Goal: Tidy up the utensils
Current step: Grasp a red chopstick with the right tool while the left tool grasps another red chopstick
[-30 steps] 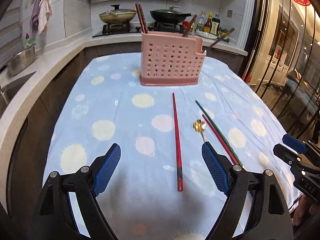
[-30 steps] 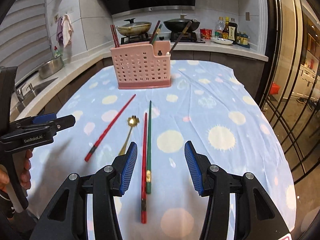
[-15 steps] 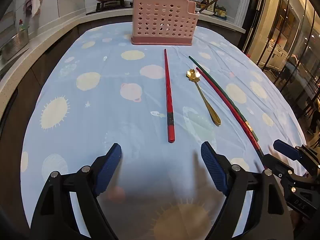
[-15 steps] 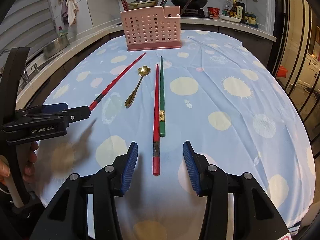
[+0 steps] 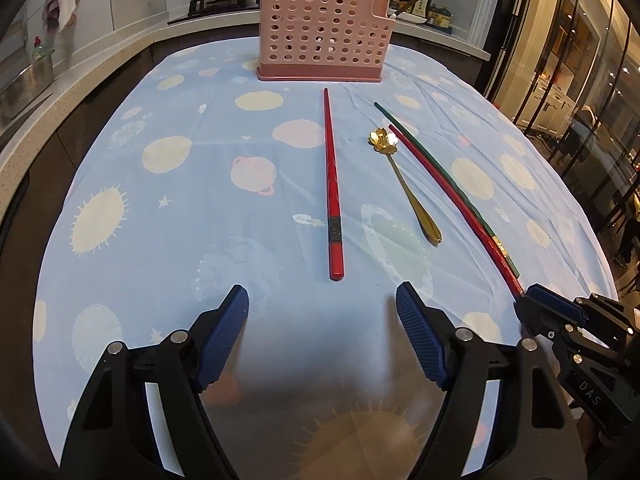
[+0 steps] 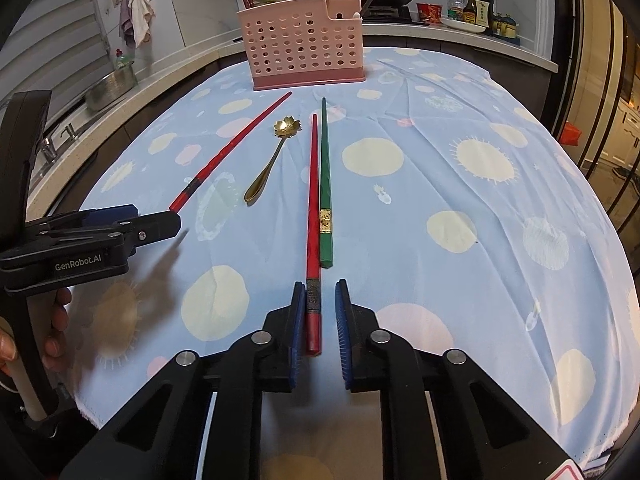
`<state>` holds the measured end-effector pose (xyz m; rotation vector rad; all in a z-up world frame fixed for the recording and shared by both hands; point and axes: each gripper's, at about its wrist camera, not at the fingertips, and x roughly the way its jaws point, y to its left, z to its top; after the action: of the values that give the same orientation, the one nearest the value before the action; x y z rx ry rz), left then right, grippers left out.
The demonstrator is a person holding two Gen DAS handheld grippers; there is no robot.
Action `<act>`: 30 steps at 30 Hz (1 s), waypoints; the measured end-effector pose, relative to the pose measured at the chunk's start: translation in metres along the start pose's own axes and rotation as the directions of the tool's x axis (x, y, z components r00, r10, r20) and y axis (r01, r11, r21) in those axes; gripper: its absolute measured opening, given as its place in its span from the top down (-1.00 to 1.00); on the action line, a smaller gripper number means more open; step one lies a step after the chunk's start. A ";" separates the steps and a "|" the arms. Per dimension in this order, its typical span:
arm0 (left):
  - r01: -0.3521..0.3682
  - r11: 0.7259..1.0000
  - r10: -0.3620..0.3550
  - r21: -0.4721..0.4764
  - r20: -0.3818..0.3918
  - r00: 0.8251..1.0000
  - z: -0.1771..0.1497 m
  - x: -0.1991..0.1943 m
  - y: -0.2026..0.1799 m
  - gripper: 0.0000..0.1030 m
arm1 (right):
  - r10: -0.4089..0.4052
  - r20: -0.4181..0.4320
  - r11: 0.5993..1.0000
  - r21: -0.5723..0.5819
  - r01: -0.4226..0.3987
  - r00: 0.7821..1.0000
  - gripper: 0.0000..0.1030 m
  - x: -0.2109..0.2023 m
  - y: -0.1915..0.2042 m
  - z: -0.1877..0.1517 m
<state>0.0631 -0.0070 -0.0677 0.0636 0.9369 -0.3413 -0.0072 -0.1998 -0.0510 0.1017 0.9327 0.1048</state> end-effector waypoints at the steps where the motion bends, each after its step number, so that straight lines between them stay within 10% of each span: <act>1: 0.004 1.000 -0.004 -0.002 0.000 1.000 0.001 0.000 0.000 -0.36 | 0.001 0.001 1.000 -0.001 -0.001 1.000 0.87 0.000 0.000 0.000; 14: 0.030 1.000 -0.030 -0.006 0.002 1.000 0.028 0.022 0.003 0.10 | 0.026 0.002 0.999 0.037 -0.026 1.000 0.87 0.003 -0.008 0.007; 21: 0.065 0.998 -0.066 -0.011 -0.007 0.998 0.030 0.026 0.003 0.83 | 0.029 0.001 0.999 0.038 -0.029 1.000 0.87 0.004 -0.010 0.009; 30: 0.085 0.996 -0.085 -0.006 -0.001 0.996 0.020 0.011 -0.002 0.86 | 0.041 0.025 0.998 0.038 -0.042 0.999 0.87 -0.006 -0.010 0.014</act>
<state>0.0845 -0.0161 -0.0645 0.0183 0.9436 -0.4167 0.0013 -0.2108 -0.0393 0.1572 0.9089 0.1236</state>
